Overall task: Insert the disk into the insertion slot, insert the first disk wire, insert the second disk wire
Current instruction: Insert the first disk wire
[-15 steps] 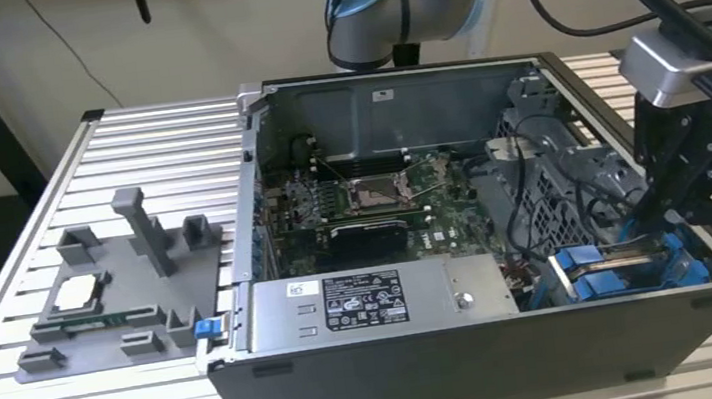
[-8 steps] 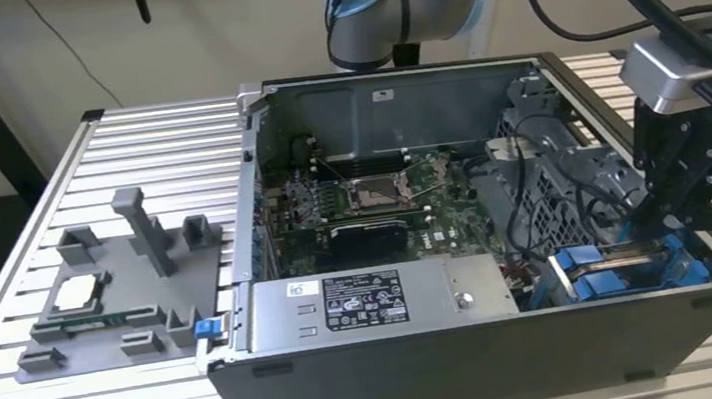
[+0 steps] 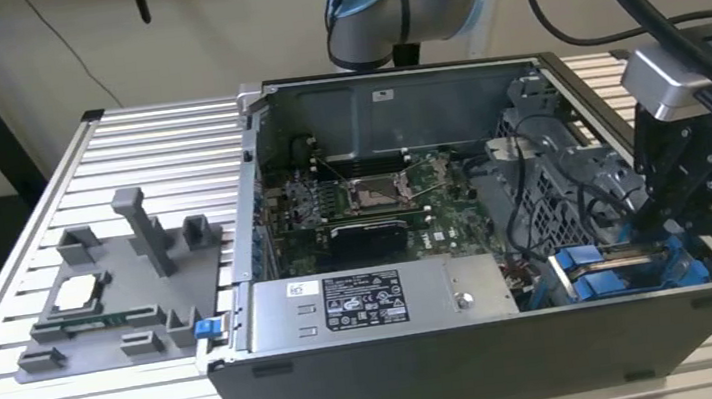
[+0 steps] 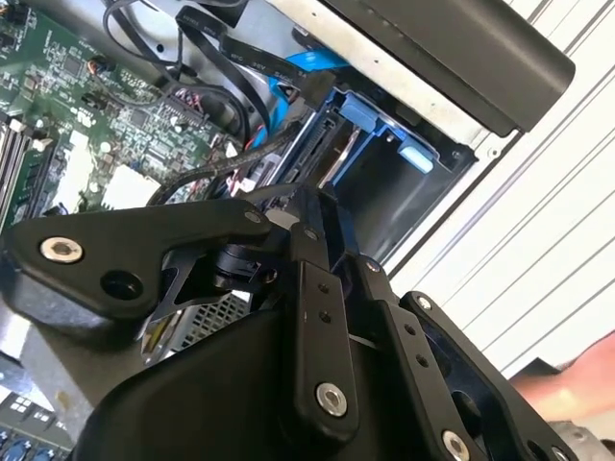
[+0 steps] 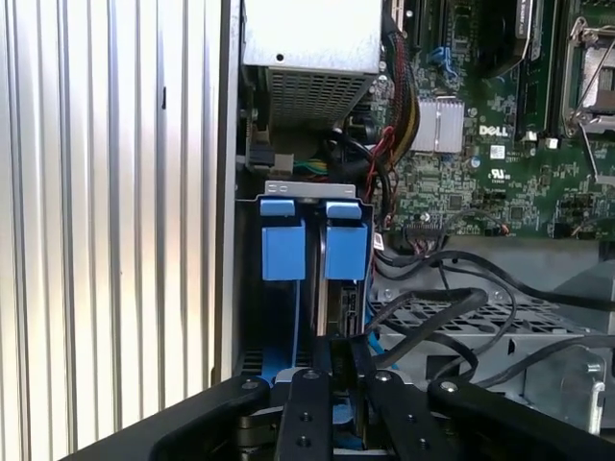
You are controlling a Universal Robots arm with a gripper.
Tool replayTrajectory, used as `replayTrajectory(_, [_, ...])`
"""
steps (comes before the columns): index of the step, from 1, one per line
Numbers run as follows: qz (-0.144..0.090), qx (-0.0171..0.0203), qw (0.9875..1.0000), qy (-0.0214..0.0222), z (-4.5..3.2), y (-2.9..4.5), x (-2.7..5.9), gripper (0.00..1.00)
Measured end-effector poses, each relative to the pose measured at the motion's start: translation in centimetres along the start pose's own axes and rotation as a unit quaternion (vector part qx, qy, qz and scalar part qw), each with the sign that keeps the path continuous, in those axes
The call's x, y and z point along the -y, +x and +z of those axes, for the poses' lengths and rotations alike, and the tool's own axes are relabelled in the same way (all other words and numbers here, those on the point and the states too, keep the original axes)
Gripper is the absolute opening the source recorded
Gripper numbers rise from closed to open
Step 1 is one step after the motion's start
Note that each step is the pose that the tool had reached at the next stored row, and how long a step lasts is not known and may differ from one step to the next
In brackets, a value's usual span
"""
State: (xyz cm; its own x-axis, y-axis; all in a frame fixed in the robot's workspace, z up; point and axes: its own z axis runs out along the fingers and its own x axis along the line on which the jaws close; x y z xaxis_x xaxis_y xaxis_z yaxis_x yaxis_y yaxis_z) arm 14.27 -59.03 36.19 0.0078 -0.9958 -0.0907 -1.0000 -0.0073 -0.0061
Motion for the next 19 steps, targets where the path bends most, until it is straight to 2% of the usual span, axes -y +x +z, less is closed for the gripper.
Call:
replayTrajectory(12, [0.000,0.0001,1.0000,0.0000,0.06,0.01,0.01,0.00])
replayTrajectory(15, [0.000,0.0001,1.0000,-0.0003,0.15,0.02,0.27,0.00])
replayTrajectory(17, [0.000,0.0000,1.0000,-0.0021,0.22,0.03,0.70,0.00])
replayTrajectory(19, [0.001,0.0001,1.0000,-0.0082,0.35,0.05,1.09,0.00])
